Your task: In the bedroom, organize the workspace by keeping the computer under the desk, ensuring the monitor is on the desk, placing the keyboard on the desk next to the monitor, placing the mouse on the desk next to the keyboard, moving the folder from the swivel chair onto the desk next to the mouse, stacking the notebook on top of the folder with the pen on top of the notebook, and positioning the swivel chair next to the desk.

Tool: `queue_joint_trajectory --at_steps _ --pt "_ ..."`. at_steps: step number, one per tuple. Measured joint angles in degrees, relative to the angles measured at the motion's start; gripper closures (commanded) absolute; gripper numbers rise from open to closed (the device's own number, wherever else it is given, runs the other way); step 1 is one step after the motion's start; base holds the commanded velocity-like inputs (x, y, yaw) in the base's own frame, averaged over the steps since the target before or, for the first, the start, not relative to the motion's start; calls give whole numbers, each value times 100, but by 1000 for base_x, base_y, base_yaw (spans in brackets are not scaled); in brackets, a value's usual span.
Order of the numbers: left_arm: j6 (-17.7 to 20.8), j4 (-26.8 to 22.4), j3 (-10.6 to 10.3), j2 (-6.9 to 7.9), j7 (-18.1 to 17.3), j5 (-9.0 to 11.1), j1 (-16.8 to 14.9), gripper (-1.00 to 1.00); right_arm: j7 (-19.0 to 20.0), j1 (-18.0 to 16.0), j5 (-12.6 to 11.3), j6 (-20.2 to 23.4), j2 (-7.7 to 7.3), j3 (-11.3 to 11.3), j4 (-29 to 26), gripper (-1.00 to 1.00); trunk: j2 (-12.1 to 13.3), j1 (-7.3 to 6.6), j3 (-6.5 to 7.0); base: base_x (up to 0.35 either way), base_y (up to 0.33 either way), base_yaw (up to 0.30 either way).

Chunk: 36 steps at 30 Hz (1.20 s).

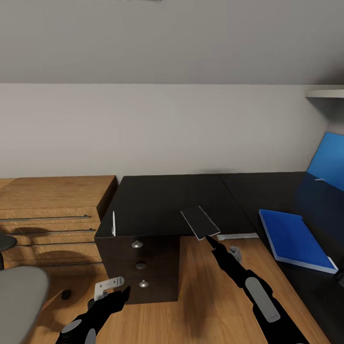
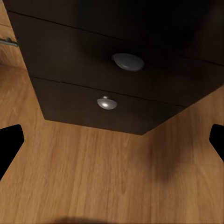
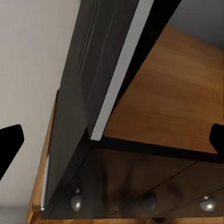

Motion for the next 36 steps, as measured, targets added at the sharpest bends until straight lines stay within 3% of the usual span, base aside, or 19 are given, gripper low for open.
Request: queue_joint_trajectory --at_steps 22,36 --pt "-140 -39 -6 0 -22 20 139 -100 1 0 2 -8 -1 -2 0 -100 0 1 0 27 0 0" --pt "-775 -272 -134 0 -29 37 776 -100 1 0 2 -9 -8 -9 0 -100 0 1 0 0 0 0"
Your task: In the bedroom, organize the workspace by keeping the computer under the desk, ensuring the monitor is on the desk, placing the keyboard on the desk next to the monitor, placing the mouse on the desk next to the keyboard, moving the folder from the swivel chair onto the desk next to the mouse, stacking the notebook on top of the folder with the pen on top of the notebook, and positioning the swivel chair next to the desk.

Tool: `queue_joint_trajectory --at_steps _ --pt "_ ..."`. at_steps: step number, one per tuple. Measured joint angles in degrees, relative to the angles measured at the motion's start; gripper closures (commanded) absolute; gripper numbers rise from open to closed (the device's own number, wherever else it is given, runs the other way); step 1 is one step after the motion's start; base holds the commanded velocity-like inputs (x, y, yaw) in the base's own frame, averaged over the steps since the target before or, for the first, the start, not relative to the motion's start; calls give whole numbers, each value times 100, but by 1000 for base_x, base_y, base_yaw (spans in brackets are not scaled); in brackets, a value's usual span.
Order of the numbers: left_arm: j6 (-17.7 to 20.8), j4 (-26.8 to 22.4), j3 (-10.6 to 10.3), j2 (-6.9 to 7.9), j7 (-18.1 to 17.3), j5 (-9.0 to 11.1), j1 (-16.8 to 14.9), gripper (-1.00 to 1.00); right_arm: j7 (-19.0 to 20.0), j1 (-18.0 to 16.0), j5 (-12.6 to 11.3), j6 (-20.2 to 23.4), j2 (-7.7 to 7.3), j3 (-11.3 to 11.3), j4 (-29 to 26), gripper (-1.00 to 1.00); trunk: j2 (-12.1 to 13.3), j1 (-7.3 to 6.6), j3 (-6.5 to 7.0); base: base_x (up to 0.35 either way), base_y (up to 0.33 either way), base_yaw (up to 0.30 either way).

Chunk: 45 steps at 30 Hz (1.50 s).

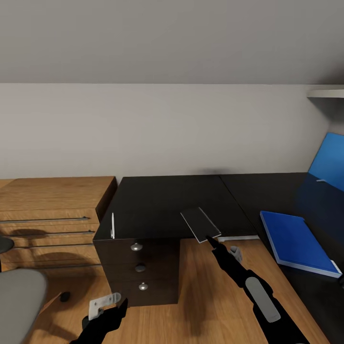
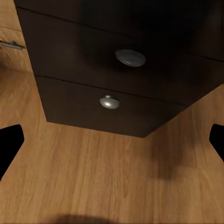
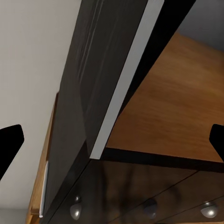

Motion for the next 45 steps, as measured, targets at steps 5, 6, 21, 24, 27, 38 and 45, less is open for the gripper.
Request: queue_joint_trajectory --at_steps 5,6,21,24,27,38,45 --pt "-263 -55 -123 0 -76 0 138 -100 0 0 0 0 -1 0 0 -100 0 0 0 0 0 0" --pt "-272 -57 -128 0 -79 0 142 -100 0 0 0 0 -1 0 0 -100 0 0 0 0 0 0" --pt "-291 -62 -148 1 -93 -1 155 -100 -6 0 0 -4 -1 0 0 -100 0 0 0 33 0 0" --pt "-290 -62 -148 1 -93 0 155 -100 -8 0 0 -4 -1 0 0 -100 0 0 0 3 0 0" --pt "-289 -62 -148 1 -93 1 155 -100 -8 0 0 -6 -1 0 0 -100 0 0 0 1 0 0" --pt "-291 -62 -148 0 -92 -2 155 -100 -13 0 8 -9 3 0 0 -100 0 0 0 84 0 0" --pt "-289 -62 -148 1 -89 -3 155 -100 -17 0 9 -9 0 0 0 -100 0 0 0 14 0 0"
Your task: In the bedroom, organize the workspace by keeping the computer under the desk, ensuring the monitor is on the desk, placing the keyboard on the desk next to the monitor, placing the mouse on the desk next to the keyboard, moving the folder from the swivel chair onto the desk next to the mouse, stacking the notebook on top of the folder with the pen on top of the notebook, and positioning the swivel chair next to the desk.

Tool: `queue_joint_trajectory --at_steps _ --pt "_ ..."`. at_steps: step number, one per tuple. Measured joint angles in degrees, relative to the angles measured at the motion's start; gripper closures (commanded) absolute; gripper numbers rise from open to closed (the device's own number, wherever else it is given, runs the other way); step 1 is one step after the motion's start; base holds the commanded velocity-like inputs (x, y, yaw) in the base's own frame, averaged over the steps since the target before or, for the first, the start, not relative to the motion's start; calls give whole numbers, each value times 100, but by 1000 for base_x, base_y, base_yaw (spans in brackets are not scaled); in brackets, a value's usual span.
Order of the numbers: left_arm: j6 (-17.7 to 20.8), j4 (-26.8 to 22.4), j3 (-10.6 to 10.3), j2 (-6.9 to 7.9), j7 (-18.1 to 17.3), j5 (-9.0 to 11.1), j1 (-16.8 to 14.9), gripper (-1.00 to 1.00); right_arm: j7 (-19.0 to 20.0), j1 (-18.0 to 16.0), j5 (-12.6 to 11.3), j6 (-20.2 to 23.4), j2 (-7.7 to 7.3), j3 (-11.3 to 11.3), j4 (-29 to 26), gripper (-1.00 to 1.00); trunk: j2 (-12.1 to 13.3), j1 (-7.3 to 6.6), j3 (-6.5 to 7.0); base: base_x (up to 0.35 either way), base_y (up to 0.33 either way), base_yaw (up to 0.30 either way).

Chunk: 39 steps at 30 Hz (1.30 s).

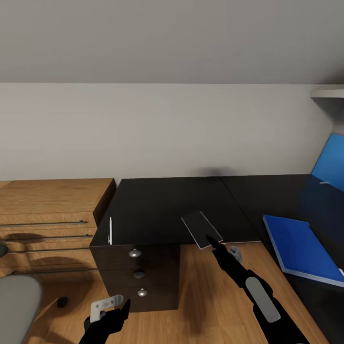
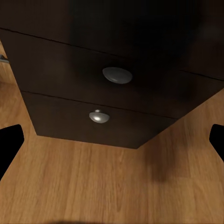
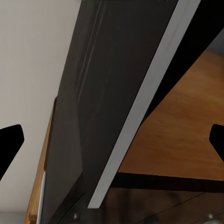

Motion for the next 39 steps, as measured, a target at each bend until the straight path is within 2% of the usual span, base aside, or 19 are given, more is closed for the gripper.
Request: queue_joint_trajectory --at_steps 20,26,34,39 --pt "9 0 -61 0 9 1 0 -100 3 0 0 0 -1 0 0 -100 0 0 0 1 0 0" --pt "11 0 -77 0 12 -2 0 -100 7 0 1 0 -1 0 0 -100 -239 131 -107 0 0 0" --pt "11 0 -79 0 12 -2 0 -100 8 0 0 0 -1 0 0 -100 -241 132 -108 0 0 0" --pt "13 -1 -79 0 12 -4 0 -100 8 0 0 0 -1 0 0 -100 -361 198 -162 0 0 0"
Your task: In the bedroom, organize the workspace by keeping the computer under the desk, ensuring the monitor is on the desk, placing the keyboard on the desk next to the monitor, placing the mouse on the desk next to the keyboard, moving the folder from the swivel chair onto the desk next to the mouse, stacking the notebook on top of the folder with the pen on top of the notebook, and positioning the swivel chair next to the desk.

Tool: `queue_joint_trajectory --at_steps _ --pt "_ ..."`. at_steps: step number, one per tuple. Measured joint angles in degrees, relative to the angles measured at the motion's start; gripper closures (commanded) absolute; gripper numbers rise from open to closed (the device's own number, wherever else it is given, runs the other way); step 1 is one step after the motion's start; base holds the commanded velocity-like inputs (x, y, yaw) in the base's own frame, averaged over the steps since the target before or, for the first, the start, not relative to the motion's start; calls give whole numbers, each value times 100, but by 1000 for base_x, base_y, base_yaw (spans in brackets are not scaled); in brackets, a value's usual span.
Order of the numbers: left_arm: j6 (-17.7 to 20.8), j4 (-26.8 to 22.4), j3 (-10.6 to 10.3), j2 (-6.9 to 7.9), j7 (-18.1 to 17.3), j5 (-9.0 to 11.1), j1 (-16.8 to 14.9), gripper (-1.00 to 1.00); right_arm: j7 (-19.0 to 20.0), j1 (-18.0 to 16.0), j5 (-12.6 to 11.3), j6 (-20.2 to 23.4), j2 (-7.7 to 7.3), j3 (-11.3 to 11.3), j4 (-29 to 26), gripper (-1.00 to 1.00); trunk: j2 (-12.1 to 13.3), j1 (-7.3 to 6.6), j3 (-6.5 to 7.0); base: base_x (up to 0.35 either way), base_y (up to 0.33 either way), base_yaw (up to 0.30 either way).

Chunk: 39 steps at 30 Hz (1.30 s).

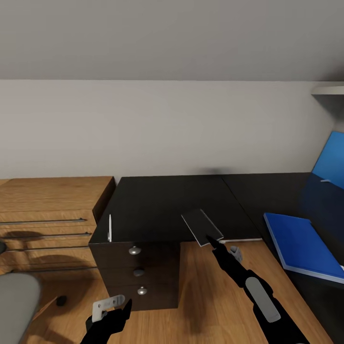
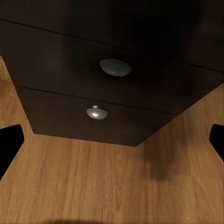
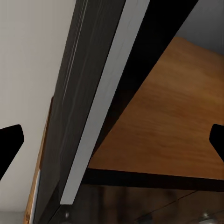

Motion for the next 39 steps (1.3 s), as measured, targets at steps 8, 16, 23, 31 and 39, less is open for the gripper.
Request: queue_joint_trajectory --at_steps 8,16,23,31,39 --pt "0 0 4 0 0 3 0 -100 0 0 -1 -5 0 0 0 -100 0 0 0 0 0 0" --pt "-9 1 8 0 0 5 0 -100 0 0 0 -9 0 0 0 -100 0 -1 0 32 0 0" --pt "-7 1 9 0 0 3 0 -100 0 0 0 -9 0 0 0 -100 0 0 0 71 0 0" --pt "-4 1 9 0 0 3 0 -100 0 0 0 -9 0 0 0 -100 0 0 0 8 0 0" --pt "-8 1 9 0 0 3 0 -100 0 0 0 -9 0 0 0 -100 0 0 0 0 0 0"
